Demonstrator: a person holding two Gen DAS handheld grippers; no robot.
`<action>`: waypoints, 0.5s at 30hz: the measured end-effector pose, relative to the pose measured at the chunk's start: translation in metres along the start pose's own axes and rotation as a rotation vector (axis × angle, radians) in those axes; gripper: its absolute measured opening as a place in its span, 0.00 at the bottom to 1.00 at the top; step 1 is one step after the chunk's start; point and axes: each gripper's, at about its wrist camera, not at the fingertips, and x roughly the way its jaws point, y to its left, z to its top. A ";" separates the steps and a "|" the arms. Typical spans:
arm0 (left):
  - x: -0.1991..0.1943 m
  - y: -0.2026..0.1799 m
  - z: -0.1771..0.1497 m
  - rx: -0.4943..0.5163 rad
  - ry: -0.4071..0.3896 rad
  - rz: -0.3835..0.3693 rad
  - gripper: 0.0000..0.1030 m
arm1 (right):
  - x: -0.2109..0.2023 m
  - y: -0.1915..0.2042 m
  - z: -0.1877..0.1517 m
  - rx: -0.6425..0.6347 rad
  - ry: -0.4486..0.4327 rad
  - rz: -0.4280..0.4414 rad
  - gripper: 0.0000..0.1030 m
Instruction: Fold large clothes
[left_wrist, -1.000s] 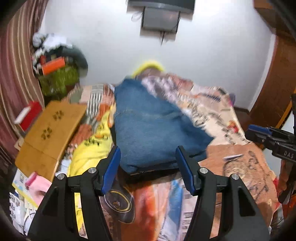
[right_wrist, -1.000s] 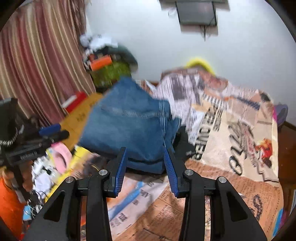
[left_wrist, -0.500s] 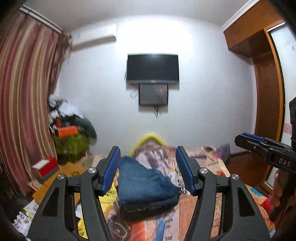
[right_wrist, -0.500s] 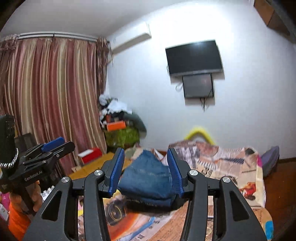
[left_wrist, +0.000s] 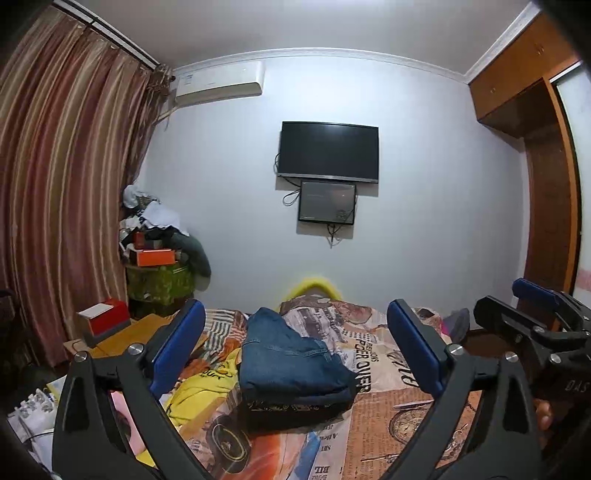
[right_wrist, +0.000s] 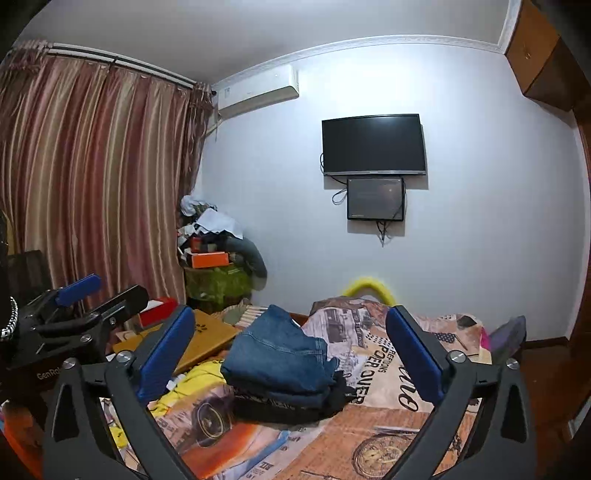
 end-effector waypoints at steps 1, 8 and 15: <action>0.000 0.000 -0.001 0.001 0.005 0.005 0.97 | -0.001 0.000 -0.001 0.003 0.000 -0.003 1.00; 0.002 -0.002 -0.011 -0.001 0.032 0.029 0.99 | -0.001 -0.005 -0.005 0.033 0.023 0.004 1.00; 0.005 -0.005 -0.015 0.000 0.040 0.033 0.99 | -0.008 -0.012 -0.008 0.052 0.028 -0.004 1.00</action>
